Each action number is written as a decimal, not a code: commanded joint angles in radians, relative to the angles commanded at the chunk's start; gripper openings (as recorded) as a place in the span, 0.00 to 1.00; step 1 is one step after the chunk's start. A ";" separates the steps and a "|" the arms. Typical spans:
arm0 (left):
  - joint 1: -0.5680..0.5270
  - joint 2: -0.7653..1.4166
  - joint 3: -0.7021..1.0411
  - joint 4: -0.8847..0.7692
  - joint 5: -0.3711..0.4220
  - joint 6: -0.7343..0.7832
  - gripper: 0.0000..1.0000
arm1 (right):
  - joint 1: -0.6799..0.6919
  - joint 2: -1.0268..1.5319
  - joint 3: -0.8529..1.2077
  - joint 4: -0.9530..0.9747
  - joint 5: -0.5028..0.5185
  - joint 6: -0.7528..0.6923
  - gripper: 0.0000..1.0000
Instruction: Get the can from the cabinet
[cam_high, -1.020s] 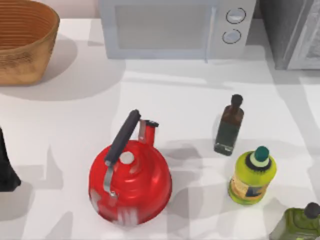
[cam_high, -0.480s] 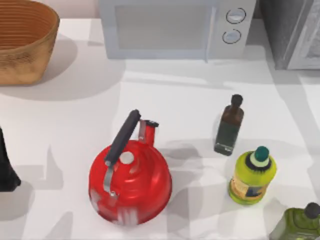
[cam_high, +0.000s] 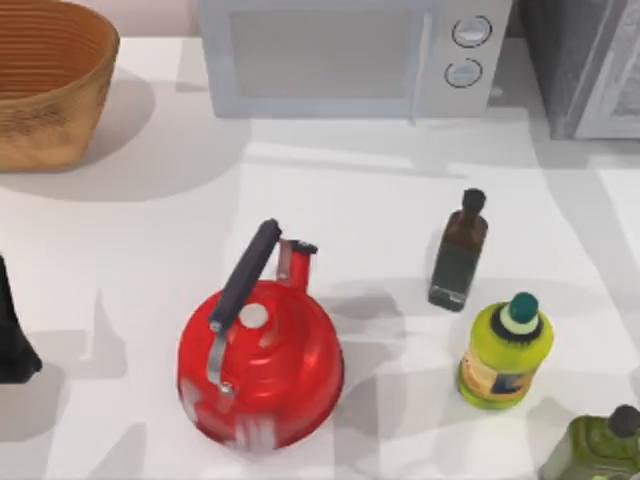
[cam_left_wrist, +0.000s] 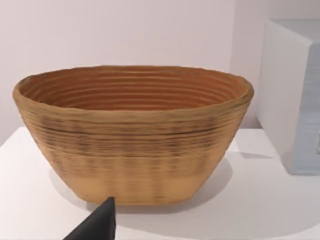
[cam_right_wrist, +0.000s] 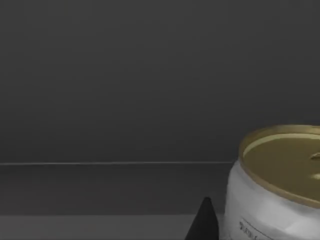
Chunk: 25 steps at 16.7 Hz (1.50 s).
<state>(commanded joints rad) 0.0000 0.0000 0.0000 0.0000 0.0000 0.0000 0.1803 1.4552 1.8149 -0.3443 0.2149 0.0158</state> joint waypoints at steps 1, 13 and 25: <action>0.000 0.000 0.000 0.000 0.000 0.000 1.00 | 0.017 -0.042 0.001 -0.043 0.012 0.000 0.00; 0.000 0.000 0.000 0.000 0.000 0.000 1.00 | 0.127 -0.299 0.016 -0.326 0.112 0.000 0.00; 0.000 0.000 0.000 0.000 0.000 0.000 1.00 | 0.011 -0.710 -0.683 -0.091 -0.002 -0.007 0.00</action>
<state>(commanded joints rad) 0.0000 0.0000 0.0000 0.0000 0.0000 0.0000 0.1911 0.7449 1.1319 -0.4349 0.2134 0.0093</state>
